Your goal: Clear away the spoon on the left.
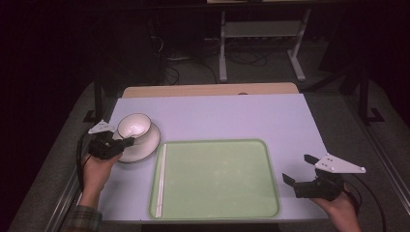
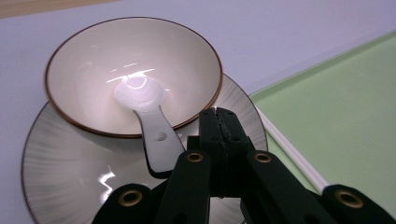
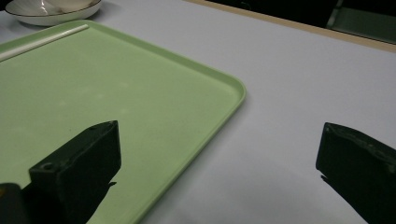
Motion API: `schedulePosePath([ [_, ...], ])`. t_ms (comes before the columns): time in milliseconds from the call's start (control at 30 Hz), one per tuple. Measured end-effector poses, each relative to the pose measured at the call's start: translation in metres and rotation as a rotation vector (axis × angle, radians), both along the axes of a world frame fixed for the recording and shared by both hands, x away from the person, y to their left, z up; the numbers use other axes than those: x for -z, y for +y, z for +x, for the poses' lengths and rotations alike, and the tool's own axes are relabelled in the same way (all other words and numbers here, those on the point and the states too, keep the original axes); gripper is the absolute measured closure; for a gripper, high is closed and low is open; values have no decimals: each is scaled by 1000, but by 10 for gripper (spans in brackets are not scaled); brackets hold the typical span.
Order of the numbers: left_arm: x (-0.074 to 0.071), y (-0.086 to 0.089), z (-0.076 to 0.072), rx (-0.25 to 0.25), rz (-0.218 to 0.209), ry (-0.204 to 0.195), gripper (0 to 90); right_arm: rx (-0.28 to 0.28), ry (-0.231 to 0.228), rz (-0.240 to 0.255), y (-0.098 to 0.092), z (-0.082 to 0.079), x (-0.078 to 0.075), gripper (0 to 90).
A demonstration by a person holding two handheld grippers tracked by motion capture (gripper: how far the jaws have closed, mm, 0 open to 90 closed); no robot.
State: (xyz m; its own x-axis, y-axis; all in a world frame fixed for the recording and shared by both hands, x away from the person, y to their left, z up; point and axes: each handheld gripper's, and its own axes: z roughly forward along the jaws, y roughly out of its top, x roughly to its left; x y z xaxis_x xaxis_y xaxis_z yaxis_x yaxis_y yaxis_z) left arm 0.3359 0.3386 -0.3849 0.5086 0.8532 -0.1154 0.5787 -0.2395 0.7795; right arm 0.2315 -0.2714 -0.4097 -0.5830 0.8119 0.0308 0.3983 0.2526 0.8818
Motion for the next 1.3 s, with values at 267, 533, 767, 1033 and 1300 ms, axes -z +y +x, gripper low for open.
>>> schedulePosePath([
  [267, -2, 13, -2, -41, -16, -11, 900, -1, -3, 1, 0, 0, -1, 0],
  [533, -4, 25, -1, -73, -13, -29, 900, -1, -4, 1, 0, 0, -1, 0],
  [767, -6, 34, 3, -102, -10, -38, 900, -2, -7, 2, 1, 0, -1, 0],
  [1033, -4, 41, 7, -125, -12, -43, 900, 1, -7, 3, 1, 0, -1, 0],
  [1300, -26, 43, 2, -110, -31, -82, 891, 4, -6, 1, 0, 0, -1, 0],
])
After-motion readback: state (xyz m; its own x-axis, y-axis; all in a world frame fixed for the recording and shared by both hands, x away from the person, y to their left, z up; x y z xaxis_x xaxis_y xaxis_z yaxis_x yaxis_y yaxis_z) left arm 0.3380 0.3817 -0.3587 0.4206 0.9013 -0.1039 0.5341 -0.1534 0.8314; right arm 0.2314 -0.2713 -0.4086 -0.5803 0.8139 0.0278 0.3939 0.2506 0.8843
